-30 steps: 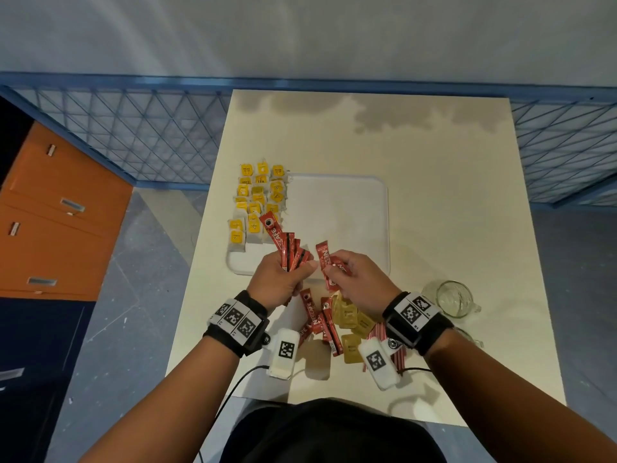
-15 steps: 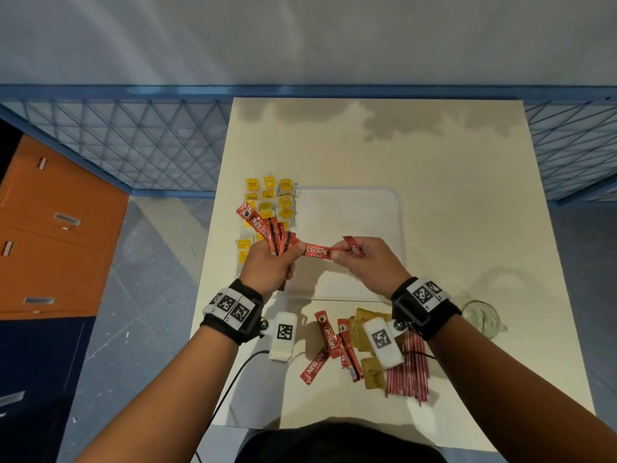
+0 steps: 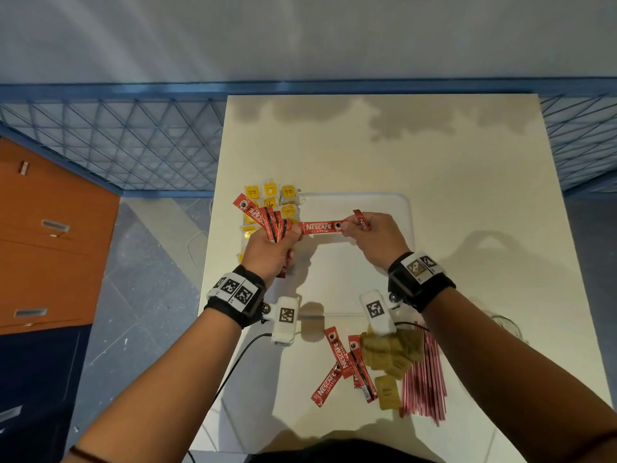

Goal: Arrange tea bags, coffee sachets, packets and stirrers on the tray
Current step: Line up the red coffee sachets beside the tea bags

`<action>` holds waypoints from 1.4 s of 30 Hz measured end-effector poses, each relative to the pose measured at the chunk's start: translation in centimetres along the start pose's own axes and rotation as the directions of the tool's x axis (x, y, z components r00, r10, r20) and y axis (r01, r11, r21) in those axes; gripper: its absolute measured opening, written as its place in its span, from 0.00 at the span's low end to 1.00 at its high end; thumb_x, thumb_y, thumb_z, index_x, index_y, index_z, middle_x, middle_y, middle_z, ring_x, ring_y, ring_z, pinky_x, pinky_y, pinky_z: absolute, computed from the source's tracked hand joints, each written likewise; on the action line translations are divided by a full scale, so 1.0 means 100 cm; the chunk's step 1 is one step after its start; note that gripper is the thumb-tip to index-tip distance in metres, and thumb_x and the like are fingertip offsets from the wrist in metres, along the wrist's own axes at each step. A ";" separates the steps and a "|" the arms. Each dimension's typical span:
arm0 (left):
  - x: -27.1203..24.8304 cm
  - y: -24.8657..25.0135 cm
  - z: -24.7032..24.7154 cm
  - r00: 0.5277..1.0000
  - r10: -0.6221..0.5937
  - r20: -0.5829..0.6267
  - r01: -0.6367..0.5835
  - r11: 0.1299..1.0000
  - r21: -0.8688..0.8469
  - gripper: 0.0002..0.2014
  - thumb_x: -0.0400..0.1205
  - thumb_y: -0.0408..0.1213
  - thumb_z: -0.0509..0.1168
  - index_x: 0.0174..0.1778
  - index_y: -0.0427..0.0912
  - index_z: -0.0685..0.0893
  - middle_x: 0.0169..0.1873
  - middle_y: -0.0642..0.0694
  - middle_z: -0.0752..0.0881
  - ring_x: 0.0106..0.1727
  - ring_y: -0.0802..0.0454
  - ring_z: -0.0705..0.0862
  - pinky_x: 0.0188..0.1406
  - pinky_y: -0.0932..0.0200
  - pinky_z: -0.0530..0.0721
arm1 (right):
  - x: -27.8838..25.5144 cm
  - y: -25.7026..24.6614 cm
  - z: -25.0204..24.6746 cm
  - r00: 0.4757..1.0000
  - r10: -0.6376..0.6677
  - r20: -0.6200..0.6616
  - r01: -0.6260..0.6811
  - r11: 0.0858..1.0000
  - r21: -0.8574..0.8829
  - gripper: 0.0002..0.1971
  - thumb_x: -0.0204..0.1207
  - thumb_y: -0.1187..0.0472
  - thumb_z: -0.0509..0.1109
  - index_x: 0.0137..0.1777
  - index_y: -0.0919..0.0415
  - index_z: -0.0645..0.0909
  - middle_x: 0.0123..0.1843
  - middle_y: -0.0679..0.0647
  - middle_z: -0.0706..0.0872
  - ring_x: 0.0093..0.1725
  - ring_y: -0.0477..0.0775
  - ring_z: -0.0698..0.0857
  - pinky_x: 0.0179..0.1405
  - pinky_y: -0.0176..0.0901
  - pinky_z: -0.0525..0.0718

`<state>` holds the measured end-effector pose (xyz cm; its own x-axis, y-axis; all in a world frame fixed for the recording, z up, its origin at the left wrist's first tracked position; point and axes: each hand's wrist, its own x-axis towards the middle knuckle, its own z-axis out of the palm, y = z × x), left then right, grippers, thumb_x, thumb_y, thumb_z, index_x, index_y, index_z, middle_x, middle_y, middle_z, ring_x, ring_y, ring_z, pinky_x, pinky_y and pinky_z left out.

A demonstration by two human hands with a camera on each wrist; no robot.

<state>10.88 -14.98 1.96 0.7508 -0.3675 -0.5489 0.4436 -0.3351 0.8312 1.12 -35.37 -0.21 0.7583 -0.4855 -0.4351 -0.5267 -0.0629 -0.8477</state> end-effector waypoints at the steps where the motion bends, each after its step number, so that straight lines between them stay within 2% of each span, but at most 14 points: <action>1: 0.003 0.001 -0.002 1.000 0.005 -0.001 -0.005 1.000 0.016 0.13 0.86 0.44 0.70 0.50 0.35 0.88 0.34 0.37 0.84 0.27 0.48 0.79 0.30 0.53 0.83 | 0.009 0.001 0.001 1.000 0.002 -0.025 -0.003 1.000 -0.004 0.07 0.82 0.58 0.75 0.44 0.56 0.93 0.34 0.48 0.86 0.33 0.49 0.79 0.39 0.42 0.77; 4: 0.013 0.000 -0.007 0.999 0.002 0.032 -0.003 1.000 0.016 0.13 0.88 0.46 0.66 0.51 0.37 0.86 0.37 0.41 0.85 0.28 0.49 0.80 0.35 0.51 0.81 | 0.035 0.005 0.004 0.996 0.015 -0.089 -0.018 0.999 -0.035 0.07 0.82 0.58 0.75 0.45 0.58 0.92 0.37 0.50 0.88 0.37 0.50 0.82 0.43 0.43 0.81; 7: 0.017 -0.003 -0.011 0.997 -0.030 0.072 0.029 0.999 0.018 0.16 0.90 0.50 0.62 0.48 0.42 0.86 0.34 0.45 0.83 0.28 0.50 0.78 0.29 0.58 0.80 | 0.057 0.006 0.008 0.994 0.022 -0.102 -0.038 0.987 -0.154 0.11 0.83 0.52 0.73 0.39 0.52 0.89 0.34 0.49 0.86 0.34 0.52 0.80 0.40 0.50 0.81; 10: 0.016 -0.001 -0.013 0.993 -0.043 0.111 0.041 0.999 0.019 0.17 0.91 0.51 0.58 0.45 0.45 0.84 0.31 0.49 0.82 0.26 0.54 0.78 0.23 0.63 0.78 | 0.072 0.005 0.014 0.991 0.030 -0.128 -0.059 0.972 -0.229 0.12 0.82 0.50 0.72 0.40 0.55 0.89 0.36 0.54 0.88 0.36 0.59 0.85 0.45 0.57 0.87; 13: 0.014 -0.002 -0.015 0.989 -0.033 0.143 0.024 0.998 0.065 0.17 0.91 0.51 0.56 0.45 0.45 0.82 0.31 0.49 0.82 0.26 0.54 0.78 0.25 0.63 0.78 | 0.080 0.002 0.019 0.988 0.033 -0.152 -0.076 0.955 -0.287 0.13 0.84 0.49 0.71 0.45 0.57 0.91 0.39 0.57 0.90 0.42 0.62 0.88 0.46 0.53 0.87; 17: 0.014 -0.008 -0.016 0.989 -0.044 0.144 0.032 0.996 0.084 0.17 0.91 0.50 0.57 0.47 0.41 0.81 0.30 0.49 0.83 0.26 0.53 0.78 0.28 0.58 0.78 | 0.085 -0.002 0.023 0.985 0.028 -0.171 -0.089 0.928 -0.361 0.14 0.85 0.50 0.70 0.45 0.59 0.90 0.33 0.53 0.85 0.35 0.58 0.83 0.36 0.45 0.79; 22: 0.012 -0.011 -0.015 0.987 -0.041 0.153 0.029 0.996 0.080 0.16 0.92 0.48 0.57 0.47 0.42 0.81 0.30 0.48 0.82 0.26 0.52 0.77 0.27 0.58 0.77 | 0.087 -0.008 0.026 0.980 0.049 -0.194 -0.126 0.905 -0.405 0.16 0.85 0.52 0.68 0.41 0.60 0.87 0.30 0.51 0.81 0.34 0.57 0.80 0.34 0.43 0.75; 26: 0.010 -0.012 -0.015 0.986 -0.035 0.161 0.021 0.996 0.089 0.15 0.91 0.48 0.58 0.45 0.43 0.81 0.31 0.48 0.82 0.26 0.53 0.77 0.27 0.58 0.79 | 0.084 -0.013 0.028 0.975 0.071 -0.211 -0.156 0.897 -0.415 0.17 0.85 0.52 0.66 0.37 0.60 0.83 0.29 0.51 0.79 0.29 0.54 0.78 0.26 0.41 0.70; 30: 0.008 -0.012 -0.013 0.986 -0.043 0.163 0.031 0.997 0.075 0.14 0.91 0.47 0.59 0.46 0.42 0.81 0.32 0.47 0.82 0.25 0.54 0.78 0.25 0.60 0.79 | 0.081 -0.018 0.028 0.973 0.088 -0.216 -0.172 0.896 -0.410 0.18 0.85 0.52 0.65 0.37 0.60 0.84 0.28 0.52 0.79 0.30 0.57 0.79 0.26 0.41 0.70; 33: 0.007 -0.013 -0.013 0.985 -0.030 0.168 0.016 0.996 0.085 0.14 0.91 0.47 0.60 0.45 0.42 0.80 0.31 0.47 0.82 0.25 0.54 0.78 0.25 0.60 0.80 | 0.075 -0.023 0.024 0.973 0.101 -0.207 -0.176 0.905 -0.387 0.17 0.86 0.50 0.66 0.40 0.60 0.86 0.29 0.51 0.80 0.27 0.51 0.77 0.24 0.39 0.69; 36: 0.006 -0.014 -0.012 0.985 -0.024 0.173 0.005 0.994 0.108 0.16 0.90 0.47 0.61 0.40 0.43 0.80 0.28 0.47 0.80 0.25 0.52 0.78 0.26 0.58 0.79 | 0.066 -0.025 0.019 0.977 0.087 -0.194 -0.156 0.914 -0.375 0.17 0.85 0.48 0.69 0.41 0.59 0.87 0.30 0.50 0.82 0.28 0.49 0.79 0.25 0.39 0.71; 38: 0.004 -0.013 -0.009 0.987 -0.026 0.159 0.006 0.993 0.121 0.17 0.90 0.46 0.62 0.36 0.43 0.79 0.26 0.47 0.78 0.24 0.52 0.77 0.26 0.58 0.78 | 0.058 -0.026 0.017 0.980 0.076 -0.186 -0.139 0.925 -0.355 0.19 0.84 0.46 0.69 0.37 0.58 0.86 0.29 0.50 0.82 0.28 0.51 0.79 0.27 0.40 0.74; 40: 0.002 -0.013 -0.006 0.989 -0.032 0.146 0.015 0.993 0.116 0.18 0.90 0.45 0.62 0.35 0.44 0.78 0.25 0.47 0.77 0.23 0.51 0.76 0.25 0.58 0.77 | 0.045 -0.029 0.017 0.983 0.065 -0.169 -0.118 0.938 -0.327 0.23 0.84 0.44 0.67 0.30 0.57 0.80 0.26 0.51 0.79 0.27 0.53 0.76 0.29 0.42 0.74; 42: -0.001 -0.012 -0.003 0.989 -0.032 0.143 0.017 0.994 0.106 0.17 0.90 0.46 0.62 0.36 0.44 0.78 0.25 0.47 0.76 0.24 0.50 0.75 0.25 0.58 0.76 | 0.031 -0.031 0.015 0.988 0.060 -0.139 -0.098 0.953 -0.285 0.25 0.84 0.43 0.63 0.28 0.58 0.77 0.28 0.55 0.82 0.29 0.56 0.78 0.34 0.46 0.76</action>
<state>10.42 -14.32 1.02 0.6582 -0.4770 -0.5824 0.4020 -0.4314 0.8076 5.72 -35.34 0.61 0.6646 -0.6052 -0.4382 -0.6858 -0.2613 -0.6793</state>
